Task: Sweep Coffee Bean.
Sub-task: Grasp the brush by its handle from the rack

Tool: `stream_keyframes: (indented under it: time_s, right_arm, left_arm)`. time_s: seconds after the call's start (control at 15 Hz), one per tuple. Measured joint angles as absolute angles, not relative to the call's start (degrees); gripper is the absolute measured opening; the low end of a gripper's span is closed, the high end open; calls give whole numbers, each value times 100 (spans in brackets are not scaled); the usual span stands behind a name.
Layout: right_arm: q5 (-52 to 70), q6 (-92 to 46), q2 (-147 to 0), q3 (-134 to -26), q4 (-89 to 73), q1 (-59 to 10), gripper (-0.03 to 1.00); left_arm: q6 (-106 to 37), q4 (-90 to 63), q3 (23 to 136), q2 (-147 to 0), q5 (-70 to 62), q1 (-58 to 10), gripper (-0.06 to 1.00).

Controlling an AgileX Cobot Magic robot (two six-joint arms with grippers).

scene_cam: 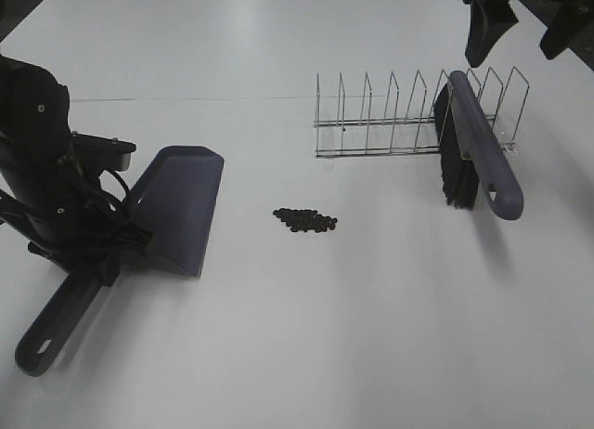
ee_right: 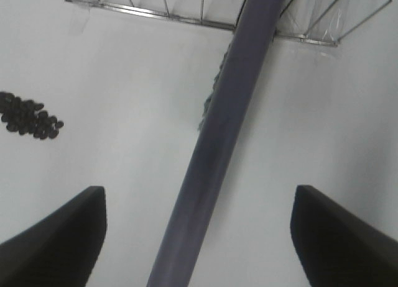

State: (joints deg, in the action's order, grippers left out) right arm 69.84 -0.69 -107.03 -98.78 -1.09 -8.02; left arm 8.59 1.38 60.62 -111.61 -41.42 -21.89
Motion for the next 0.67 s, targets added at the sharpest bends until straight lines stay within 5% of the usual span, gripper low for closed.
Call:
stream_keyframes:
  time_s: [0.27, 0.67]
  right_arm:
    - [6979, -212, -11918, -11047, -138, -751, 71]
    - [6979, -235, -12857, -11287, -533, -189, 71]
  left_arm:
    - [859, 138, 6062, -11161, -4142, -2189, 34]
    - [859, 138, 6056, -11161, -4142, -2189, 34]
